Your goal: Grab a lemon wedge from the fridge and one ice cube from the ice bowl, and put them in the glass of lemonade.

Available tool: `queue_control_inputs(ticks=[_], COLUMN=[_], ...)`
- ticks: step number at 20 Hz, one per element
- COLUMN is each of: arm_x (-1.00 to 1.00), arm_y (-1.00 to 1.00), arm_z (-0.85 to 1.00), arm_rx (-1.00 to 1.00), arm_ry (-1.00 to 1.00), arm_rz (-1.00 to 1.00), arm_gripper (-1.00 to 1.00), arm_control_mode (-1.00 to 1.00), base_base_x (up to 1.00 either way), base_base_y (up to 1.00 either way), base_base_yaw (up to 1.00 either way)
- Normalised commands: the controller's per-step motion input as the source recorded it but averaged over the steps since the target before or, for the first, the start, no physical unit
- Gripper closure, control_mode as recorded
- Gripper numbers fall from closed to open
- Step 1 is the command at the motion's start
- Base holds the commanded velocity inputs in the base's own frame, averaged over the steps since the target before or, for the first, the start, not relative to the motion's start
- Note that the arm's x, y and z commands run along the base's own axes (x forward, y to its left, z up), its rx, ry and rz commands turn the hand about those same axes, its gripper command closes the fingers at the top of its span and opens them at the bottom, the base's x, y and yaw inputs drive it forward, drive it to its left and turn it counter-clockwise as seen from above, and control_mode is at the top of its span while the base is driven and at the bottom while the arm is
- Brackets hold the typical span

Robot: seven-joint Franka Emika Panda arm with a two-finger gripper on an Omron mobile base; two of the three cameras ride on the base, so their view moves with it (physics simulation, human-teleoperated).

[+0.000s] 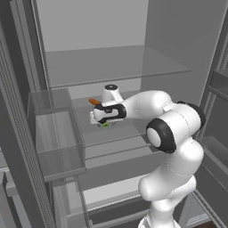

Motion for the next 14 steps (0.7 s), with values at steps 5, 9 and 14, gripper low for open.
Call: queue_control_inputs(ticks=[5,9,14], arm_x=[-0.1,-0.33,-0.8], arm_y=[0.0,0.0,0.0], arm_z=[-0.06,0.0,0.04], arm_rx=[0.0,0.0,0.0], arm_ry=[0.01,0.0,-0.08], arm_rz=[0.0,0.0,0.0], arm_gripper=[1.0,1.0,1.0], arm_control_mode=[-1.0,-1.0,-1.0], base_base_x=[0.0,0.0,0.0], base_base_y=[0.0,0.0,0.0], base_base_yaw=[0.0,0.0,0.0])
